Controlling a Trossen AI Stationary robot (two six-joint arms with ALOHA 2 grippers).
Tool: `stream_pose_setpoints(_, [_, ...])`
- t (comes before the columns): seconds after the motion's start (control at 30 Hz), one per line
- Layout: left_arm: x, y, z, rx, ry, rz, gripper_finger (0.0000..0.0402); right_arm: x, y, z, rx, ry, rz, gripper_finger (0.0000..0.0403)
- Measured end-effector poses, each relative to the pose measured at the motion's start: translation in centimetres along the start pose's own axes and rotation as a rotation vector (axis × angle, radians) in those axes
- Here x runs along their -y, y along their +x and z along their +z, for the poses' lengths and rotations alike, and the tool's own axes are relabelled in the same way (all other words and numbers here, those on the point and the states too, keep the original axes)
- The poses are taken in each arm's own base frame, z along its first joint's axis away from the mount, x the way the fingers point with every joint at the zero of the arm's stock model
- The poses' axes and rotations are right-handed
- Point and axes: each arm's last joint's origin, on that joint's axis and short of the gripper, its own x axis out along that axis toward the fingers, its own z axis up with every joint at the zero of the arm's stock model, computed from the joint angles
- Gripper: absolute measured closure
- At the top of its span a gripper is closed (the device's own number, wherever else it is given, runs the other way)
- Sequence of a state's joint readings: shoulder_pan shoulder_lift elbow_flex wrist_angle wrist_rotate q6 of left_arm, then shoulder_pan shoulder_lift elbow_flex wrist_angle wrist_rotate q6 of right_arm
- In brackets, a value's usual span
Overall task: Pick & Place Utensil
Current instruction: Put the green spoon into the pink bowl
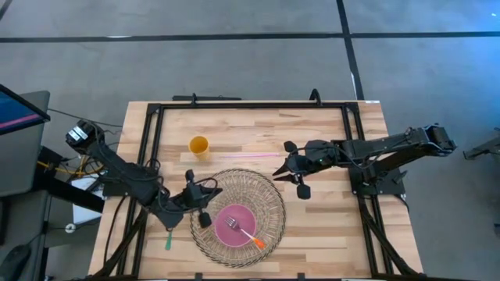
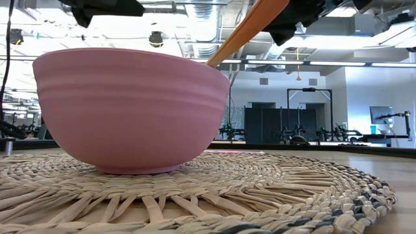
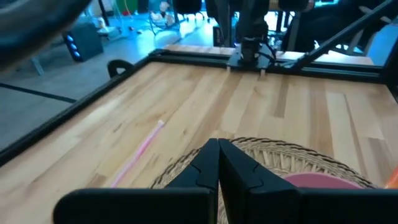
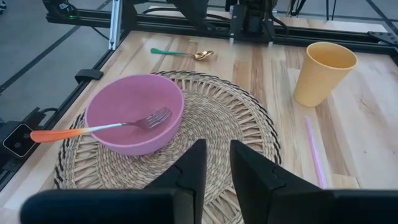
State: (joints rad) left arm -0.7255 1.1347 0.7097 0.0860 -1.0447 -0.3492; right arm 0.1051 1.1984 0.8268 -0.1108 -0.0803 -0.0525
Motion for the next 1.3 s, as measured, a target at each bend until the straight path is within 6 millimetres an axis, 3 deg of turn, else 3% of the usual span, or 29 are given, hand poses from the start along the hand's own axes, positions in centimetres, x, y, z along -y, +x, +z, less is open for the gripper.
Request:
stream_pose_setpoints(0.33, [0.9,-1.7,-0.4,0.004,-0.099,-0.034,0.0397,0.0,0.0,0.0,-0.001,0.0,0.0,0.0338])
stream_pose_setpoints(0.73, [0.8,-3.9,-3.0,-0.156,-0.208,-0.085,0.0397,0.0,0.0,0.0,-0.002,0.0,0.0,0.0338])
stream_pose_setpoints(0.93, [0.2,-4.0,-4.3,-0.349,-0.329,-0.105,0.0397,0.0,0.0,0.0,-0.003,0.0,0.0,0.0338])
stream_pose_setpoints(1.3, [-1.5,-4.3,-6.4,-0.895,-0.593,0.034,0.0397,0.0,0.0,0.0,-0.003,0.0,0.001,0.0338])
